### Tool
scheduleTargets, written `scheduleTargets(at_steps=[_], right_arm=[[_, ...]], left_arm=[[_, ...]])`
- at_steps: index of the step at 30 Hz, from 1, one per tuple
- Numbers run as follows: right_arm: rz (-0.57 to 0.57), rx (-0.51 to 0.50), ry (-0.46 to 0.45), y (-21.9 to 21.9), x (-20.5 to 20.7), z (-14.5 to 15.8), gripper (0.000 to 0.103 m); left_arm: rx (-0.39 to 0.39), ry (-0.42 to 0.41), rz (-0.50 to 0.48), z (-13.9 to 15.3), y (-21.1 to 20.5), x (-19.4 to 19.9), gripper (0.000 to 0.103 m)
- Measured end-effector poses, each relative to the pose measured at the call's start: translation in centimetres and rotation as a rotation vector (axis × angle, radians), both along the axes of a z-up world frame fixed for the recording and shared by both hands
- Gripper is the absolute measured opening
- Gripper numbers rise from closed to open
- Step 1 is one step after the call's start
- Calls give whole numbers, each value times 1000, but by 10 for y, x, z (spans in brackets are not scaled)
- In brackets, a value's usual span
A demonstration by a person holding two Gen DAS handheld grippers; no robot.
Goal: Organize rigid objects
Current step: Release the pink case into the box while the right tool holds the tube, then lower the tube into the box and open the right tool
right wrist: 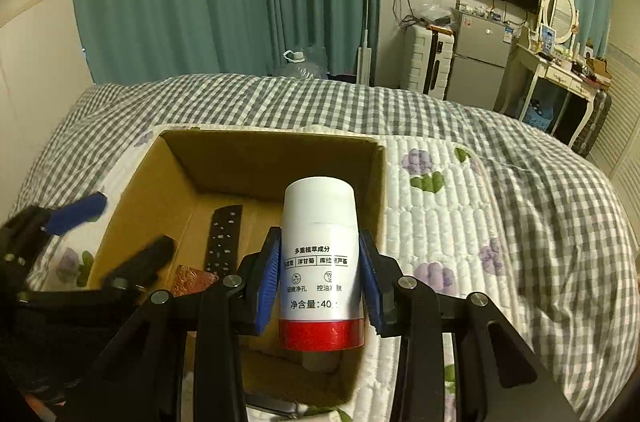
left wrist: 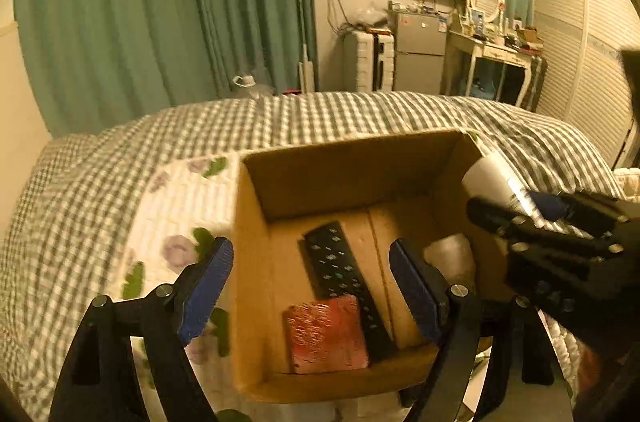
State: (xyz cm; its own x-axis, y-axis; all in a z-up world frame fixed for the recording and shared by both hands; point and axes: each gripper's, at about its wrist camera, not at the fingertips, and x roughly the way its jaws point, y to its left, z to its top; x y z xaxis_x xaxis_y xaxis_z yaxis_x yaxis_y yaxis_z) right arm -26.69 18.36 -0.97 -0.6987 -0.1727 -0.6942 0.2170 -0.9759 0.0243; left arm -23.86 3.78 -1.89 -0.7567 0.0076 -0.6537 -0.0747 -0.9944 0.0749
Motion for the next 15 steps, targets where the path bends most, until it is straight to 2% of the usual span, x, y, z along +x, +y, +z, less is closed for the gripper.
scheduleTargets(at_steps=[4, 12, 14, 15], right_arm=[[3, -9, -40, -12, -15, -13, 36], [-9, -32, -86, -25, -33, -31, 37], [-14, -45, -84, -22, -30, -28, 51], [-15, -49, -75, -21, -28, -25, 54]], left_arm=[[-4, 14, 21, 3, -14, 1, 83], [36, 2, 50, -2, -36, 7, 83], [44, 7, 50, 1, -38, 14, 83], [46, 9, 49, 3, -38, 17, 83]])
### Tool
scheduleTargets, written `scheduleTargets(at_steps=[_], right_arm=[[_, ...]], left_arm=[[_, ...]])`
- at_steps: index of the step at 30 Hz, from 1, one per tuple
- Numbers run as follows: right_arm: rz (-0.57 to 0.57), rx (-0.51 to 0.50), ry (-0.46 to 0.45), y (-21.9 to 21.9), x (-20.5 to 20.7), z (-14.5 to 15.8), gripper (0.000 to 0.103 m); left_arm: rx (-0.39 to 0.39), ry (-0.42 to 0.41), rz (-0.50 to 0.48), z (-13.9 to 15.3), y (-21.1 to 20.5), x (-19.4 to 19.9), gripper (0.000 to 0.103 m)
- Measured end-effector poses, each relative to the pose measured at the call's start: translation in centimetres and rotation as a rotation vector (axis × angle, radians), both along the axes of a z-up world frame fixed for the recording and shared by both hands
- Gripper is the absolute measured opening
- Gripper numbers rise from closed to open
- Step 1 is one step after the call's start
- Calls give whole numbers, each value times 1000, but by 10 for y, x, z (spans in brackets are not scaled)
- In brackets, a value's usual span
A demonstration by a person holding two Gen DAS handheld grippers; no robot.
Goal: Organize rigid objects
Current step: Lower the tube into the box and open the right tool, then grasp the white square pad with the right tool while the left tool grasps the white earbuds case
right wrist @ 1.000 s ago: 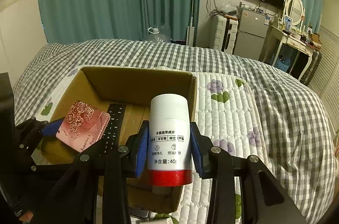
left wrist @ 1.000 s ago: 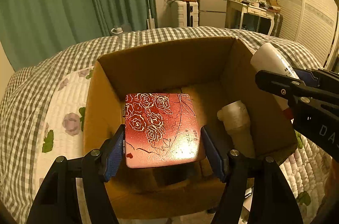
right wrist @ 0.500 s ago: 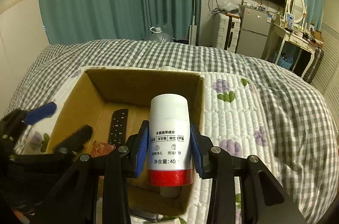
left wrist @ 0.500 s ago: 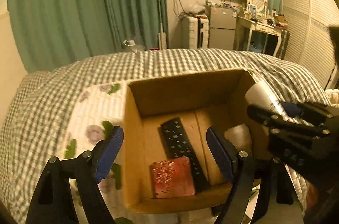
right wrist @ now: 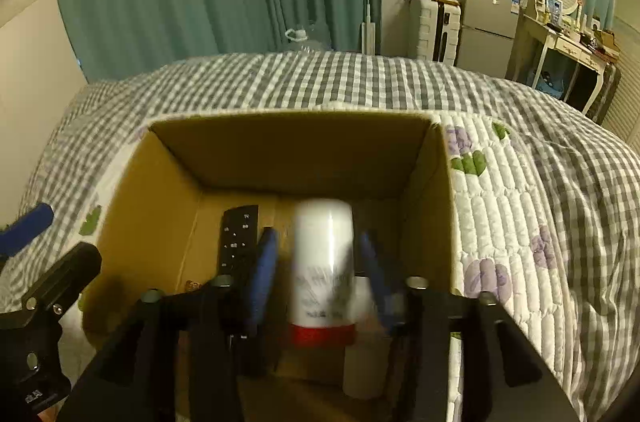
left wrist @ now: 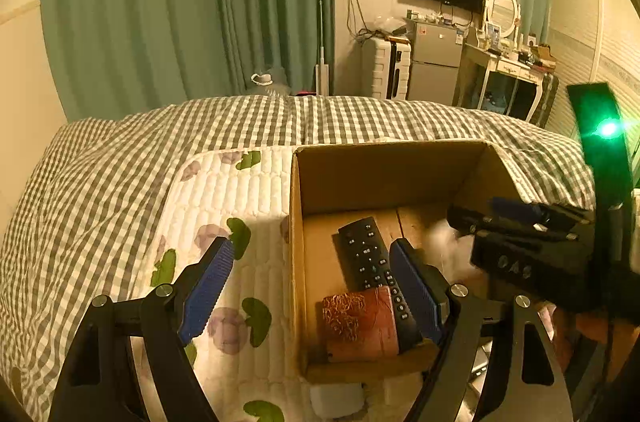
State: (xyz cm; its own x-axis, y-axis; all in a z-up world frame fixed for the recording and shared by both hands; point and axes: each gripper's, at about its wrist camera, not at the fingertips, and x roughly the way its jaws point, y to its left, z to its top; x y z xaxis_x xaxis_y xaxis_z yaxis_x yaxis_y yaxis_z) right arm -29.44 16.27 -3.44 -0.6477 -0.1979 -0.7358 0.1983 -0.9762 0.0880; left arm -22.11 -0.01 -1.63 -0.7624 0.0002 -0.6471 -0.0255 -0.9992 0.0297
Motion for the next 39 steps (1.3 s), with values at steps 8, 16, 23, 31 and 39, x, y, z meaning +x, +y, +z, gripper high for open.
scheduleTargets(at_steps=[8, 16, 23, 31, 39], right_arm=[[-29, 17, 91, 15, 50, 54, 67], [-28, 88, 115, 27, 128, 72, 95], [-20, 148, 30, 35, 156, 23, 97], [-10, 186, -131, 36, 142, -53, 97], [30, 177, -250, 29, 127, -102, 78]], left_arm=[[9, 20, -17, 25, -1, 48, 83], [-4, 20, -6, 25, 2, 99, 102], [-46, -22, 0, -8, 5, 118, 103], [-26, -112, -11, -57, 12, 110, 103], [-14, -186, -3, -92, 11, 94, 103]])
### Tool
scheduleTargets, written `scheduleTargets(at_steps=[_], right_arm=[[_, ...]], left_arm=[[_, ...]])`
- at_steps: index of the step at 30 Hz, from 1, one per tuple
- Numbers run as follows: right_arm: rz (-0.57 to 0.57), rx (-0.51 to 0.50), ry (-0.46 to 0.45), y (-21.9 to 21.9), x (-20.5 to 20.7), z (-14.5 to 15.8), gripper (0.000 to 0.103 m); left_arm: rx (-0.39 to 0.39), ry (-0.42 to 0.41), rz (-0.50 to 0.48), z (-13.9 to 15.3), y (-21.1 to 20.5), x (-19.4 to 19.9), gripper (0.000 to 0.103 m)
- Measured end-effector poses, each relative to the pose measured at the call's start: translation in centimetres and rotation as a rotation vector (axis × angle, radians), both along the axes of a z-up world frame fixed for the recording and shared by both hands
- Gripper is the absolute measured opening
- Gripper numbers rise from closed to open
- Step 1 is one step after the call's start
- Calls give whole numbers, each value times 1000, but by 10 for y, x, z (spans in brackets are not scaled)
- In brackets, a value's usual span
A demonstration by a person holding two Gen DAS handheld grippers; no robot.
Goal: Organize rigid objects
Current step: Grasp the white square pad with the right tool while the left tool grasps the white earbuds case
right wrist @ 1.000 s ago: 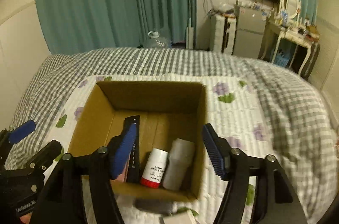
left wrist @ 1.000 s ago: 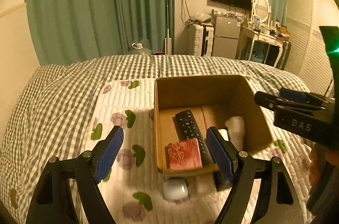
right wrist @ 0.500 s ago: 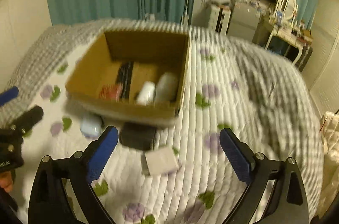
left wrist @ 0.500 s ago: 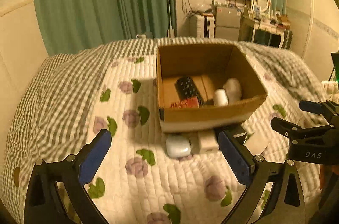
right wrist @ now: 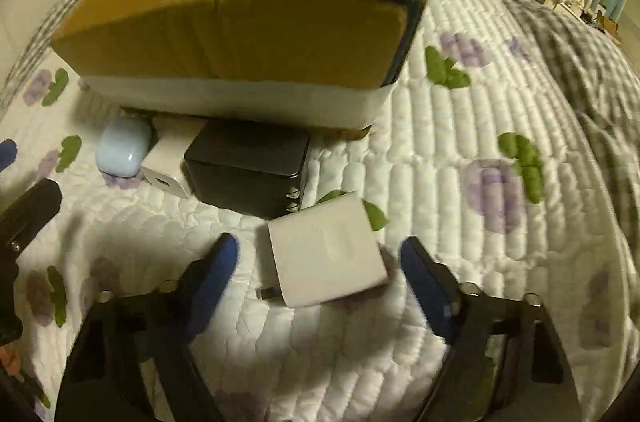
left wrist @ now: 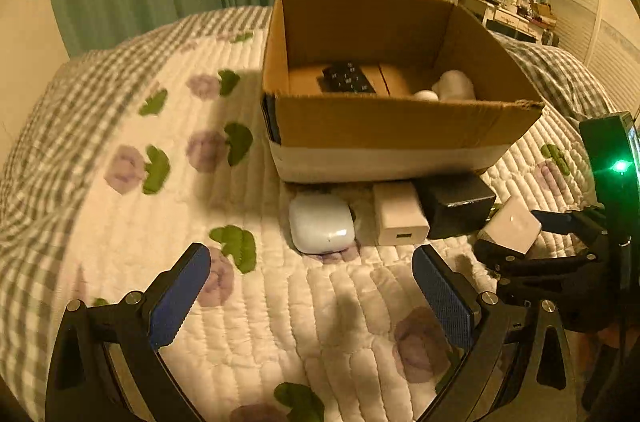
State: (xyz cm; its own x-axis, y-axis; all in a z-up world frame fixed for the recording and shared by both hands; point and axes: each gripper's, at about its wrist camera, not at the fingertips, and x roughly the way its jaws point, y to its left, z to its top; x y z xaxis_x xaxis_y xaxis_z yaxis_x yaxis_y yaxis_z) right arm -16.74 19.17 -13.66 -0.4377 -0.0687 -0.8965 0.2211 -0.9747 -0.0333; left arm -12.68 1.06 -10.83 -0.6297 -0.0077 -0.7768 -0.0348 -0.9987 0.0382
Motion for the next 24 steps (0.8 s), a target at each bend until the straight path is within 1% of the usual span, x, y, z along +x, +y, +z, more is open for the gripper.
scheduleTargets(at_steps=[1, 3, 4, 5, 8, 11, 13, 15, 17, 19, 21, 24], right_arm=[[4, -4, -7, 0, -1, -3, 76], [0, 19, -21, -1, -5, -10, 70], [-7, 37, -22, -1, -5, -12, 63], [-18, 54, -19, 0, -5, -13, 59], [-15, 39, 5, 3, 0, -6, 57], [-28, -5, 69, 11, 8, 14, 56], [-53, -23, 93, 18, 10, 25, 56], [-81, -10, 114, 25, 6, 35, 56], [-116, 20, 126, 32, -4, 42, 56], [-132, 29, 122, 36, -12, 44, 56], [-131, 16, 113, 35, -21, 43, 56], [-120, 4, 114, 31, -29, 41, 56]], left_arm=[[-2, -6, -2, -2, 0, -1, 103], [-4, -16, -2, -7, 0, -3, 103], [-3, -18, -1, -8, 0, -3, 103], [-1, -16, 7, -8, -2, -4, 103], [17, -6, 26, -6, -6, -4, 103], [9, -4, 33, -7, -6, -8, 101], [-4, -8, 35, -10, -4, -13, 96], [-22, -23, 35, -15, -1, -21, 87], [-16, -40, 32, -21, 0, -29, 86], [-12, -52, 31, -27, 1, -35, 86], [-18, -63, 29, -33, 3, -41, 76], [-39, -87, 22, -45, 6, -50, 72]])
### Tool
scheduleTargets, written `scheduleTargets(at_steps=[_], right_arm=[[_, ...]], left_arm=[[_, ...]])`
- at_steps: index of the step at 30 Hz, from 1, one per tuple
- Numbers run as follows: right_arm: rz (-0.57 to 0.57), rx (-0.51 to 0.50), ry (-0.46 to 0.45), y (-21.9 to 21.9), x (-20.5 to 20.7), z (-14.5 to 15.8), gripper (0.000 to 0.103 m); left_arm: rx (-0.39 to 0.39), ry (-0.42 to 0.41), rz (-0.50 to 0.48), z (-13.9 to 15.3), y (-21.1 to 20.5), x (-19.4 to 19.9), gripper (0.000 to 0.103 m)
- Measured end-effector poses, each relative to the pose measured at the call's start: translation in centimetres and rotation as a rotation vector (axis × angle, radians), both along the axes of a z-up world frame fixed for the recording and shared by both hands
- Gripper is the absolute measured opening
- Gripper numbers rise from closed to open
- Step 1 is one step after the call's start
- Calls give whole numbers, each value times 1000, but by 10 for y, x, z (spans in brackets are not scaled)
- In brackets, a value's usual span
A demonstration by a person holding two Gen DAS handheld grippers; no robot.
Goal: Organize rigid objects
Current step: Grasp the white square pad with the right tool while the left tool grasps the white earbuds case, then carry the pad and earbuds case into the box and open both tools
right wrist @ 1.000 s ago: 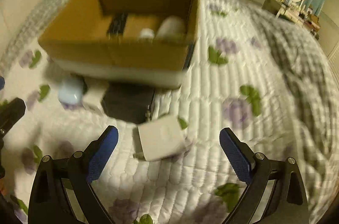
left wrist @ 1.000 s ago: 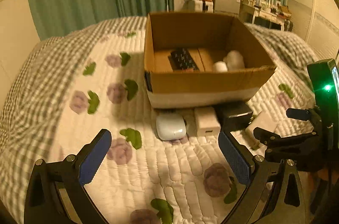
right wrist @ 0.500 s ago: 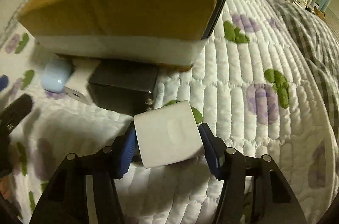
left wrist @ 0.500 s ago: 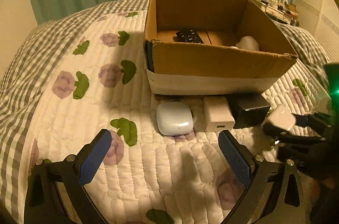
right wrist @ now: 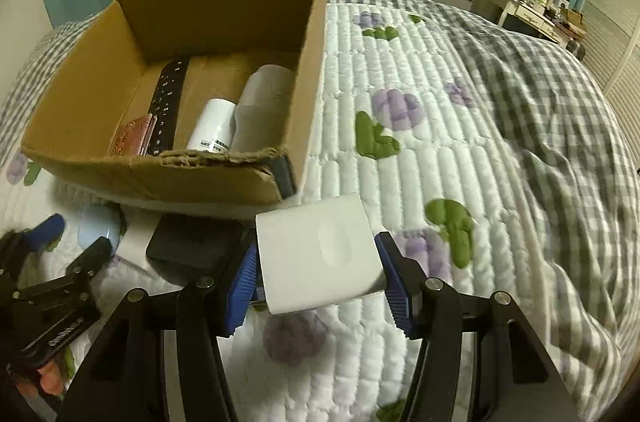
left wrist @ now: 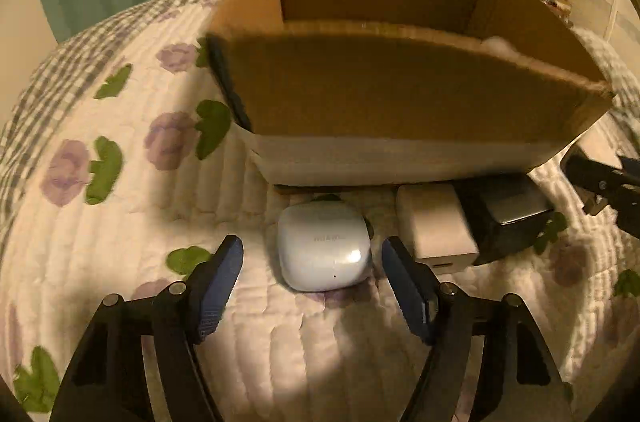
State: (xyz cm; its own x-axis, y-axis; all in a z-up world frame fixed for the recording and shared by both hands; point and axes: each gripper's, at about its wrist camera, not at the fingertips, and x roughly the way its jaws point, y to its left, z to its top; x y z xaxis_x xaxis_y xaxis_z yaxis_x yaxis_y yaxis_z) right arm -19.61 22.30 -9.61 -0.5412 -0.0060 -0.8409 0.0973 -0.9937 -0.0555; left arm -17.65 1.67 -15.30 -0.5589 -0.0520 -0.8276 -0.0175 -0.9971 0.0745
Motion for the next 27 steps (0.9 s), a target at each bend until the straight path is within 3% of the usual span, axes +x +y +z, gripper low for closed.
scheduleTargets(at_steps=[8, 11, 15, 27], right_arm=[[10, -27, -20, -8, 2, -9, 56], [9, -29, -23, -5, 0, -11, 56], [1, -43, -21, -1, 6, -11, 56], [16, -51, 53, -6, 39, 22, 56]], left_arm=[[-79, 21, -5, -14, 8, -7, 67], [-58, 25, -33, -14, 9, -5, 52], [-59, 12, -44, -11, 8, 3, 52], [3, 48, -74, 41, -2, 58, 52]])
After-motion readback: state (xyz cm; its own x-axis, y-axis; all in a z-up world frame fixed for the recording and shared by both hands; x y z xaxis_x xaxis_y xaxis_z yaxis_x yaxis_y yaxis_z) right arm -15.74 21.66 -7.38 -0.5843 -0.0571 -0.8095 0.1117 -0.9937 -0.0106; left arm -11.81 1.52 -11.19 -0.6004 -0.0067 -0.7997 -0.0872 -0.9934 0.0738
